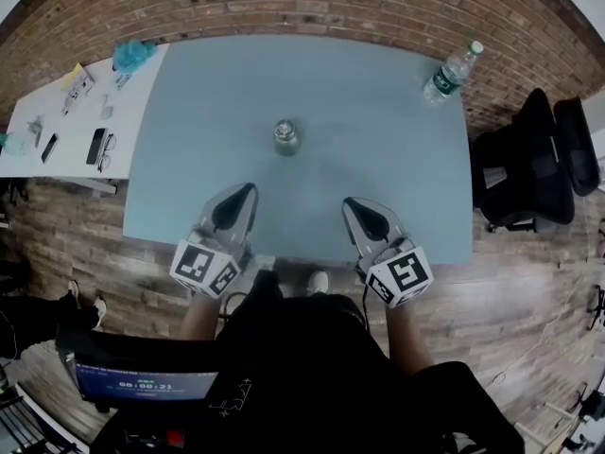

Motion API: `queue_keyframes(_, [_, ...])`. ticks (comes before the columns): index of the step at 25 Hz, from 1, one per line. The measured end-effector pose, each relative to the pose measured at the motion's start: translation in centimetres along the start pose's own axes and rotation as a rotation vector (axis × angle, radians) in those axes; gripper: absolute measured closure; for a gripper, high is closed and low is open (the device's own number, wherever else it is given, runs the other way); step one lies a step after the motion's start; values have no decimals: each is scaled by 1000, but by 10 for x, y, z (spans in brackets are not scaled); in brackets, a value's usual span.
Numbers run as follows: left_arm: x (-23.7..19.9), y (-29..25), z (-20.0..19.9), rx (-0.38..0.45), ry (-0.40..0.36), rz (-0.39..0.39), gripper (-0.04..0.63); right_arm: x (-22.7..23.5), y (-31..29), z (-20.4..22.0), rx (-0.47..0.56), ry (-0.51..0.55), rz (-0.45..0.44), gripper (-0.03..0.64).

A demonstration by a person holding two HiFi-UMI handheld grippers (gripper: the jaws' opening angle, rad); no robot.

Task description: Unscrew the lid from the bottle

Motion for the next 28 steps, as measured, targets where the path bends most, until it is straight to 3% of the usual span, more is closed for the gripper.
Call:
queue_keyframes(22, [-76, -57, 28, -70, -2, 140, 594, 24, -93, 19, -29, 20, 129, 614])
queue_keyframes(28, [-88, -68, 49, -110, 13, 160, 558, 28, -114, 33, -57, 30, 130, 614])
Point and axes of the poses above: the fingertips, and each gripper's own axes: y backward along the fingers, x to its right, z out of its underside, the point moved 6 cm from there along y, backward along the fingers, and after that the axes turned 9 degrees about x, right-handed, at the moved point
